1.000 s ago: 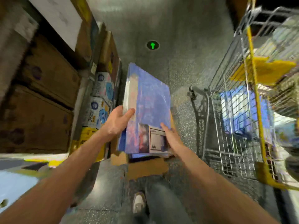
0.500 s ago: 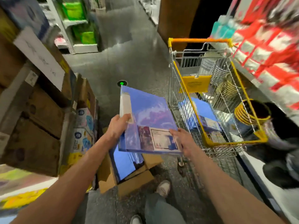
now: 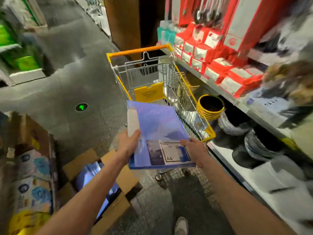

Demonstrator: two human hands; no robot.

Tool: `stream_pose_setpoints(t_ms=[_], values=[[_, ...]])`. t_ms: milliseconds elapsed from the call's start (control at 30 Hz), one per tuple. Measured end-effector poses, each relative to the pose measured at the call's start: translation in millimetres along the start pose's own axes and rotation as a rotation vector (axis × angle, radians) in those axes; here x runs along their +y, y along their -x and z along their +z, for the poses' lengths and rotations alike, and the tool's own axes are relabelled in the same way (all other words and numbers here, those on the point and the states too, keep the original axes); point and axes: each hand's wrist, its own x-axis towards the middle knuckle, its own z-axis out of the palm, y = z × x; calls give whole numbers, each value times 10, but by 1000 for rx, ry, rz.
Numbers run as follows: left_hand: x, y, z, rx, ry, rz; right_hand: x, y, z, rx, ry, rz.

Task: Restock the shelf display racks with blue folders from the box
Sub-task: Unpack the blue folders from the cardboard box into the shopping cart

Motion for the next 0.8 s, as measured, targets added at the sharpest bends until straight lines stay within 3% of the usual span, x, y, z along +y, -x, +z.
stream_pose_setpoints(t_ms=[300,800], values=[[277,-527,1294,43,-187,59,-103,-1052,-1012,-1,101,1],[296,-2317,1885,151,-166,-38,-507,-2451,-587,8,426,93]])
